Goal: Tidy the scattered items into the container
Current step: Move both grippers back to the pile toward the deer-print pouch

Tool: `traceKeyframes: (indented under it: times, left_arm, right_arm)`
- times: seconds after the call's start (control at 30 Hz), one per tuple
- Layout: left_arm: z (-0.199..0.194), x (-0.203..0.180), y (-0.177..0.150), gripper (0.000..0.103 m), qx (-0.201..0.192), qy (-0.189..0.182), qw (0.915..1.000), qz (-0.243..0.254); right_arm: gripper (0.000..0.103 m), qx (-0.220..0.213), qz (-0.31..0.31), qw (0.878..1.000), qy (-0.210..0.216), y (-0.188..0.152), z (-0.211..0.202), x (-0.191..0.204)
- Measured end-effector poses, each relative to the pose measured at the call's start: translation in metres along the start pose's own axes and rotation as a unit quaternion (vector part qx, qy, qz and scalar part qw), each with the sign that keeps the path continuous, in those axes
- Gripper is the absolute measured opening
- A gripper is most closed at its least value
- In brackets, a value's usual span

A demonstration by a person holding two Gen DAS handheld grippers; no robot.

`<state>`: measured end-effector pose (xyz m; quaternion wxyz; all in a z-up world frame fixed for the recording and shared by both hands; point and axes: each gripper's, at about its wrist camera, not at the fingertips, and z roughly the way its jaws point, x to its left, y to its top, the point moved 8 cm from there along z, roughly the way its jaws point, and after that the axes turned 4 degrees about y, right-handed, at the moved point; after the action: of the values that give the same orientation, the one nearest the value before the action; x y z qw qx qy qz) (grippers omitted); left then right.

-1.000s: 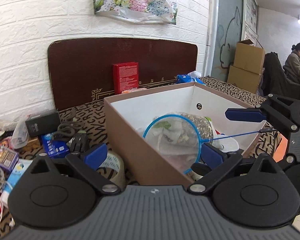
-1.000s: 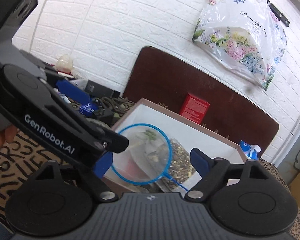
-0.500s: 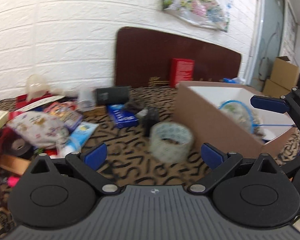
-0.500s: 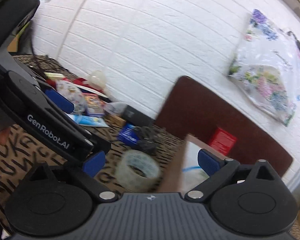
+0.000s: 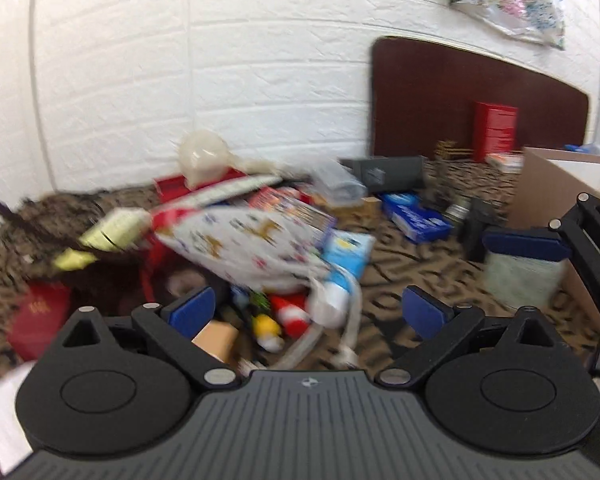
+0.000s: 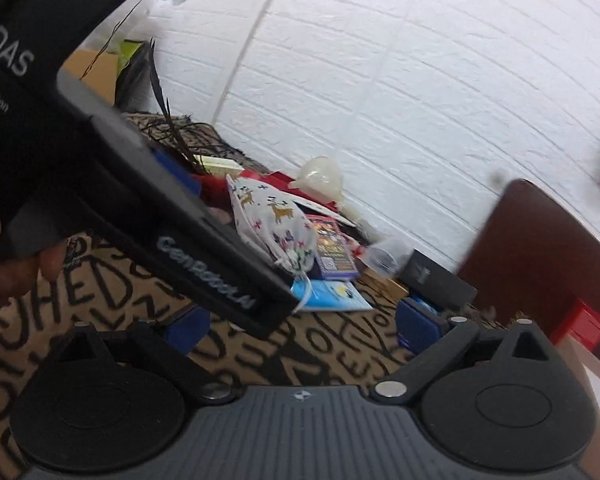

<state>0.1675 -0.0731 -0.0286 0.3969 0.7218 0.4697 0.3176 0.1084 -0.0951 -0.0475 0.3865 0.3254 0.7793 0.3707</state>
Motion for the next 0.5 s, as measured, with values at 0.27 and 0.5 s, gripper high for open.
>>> traceKeyframes:
  times: [0.27,0.5]
  left_arm:
    - [0.042,0.073,0.019,0.103,0.029,0.113,0.9893,-0.088]
    - [0.062,0.091,0.015,0.103,0.058,0.149,0.9806,-0.113]
  right_arm:
    - [0.089,0.009,0.017,0.999,0.033,0.032,0.062,0.001]
    - [0.082,0.028,0.034,0.998,0.052,0.038,0.097,0.0]
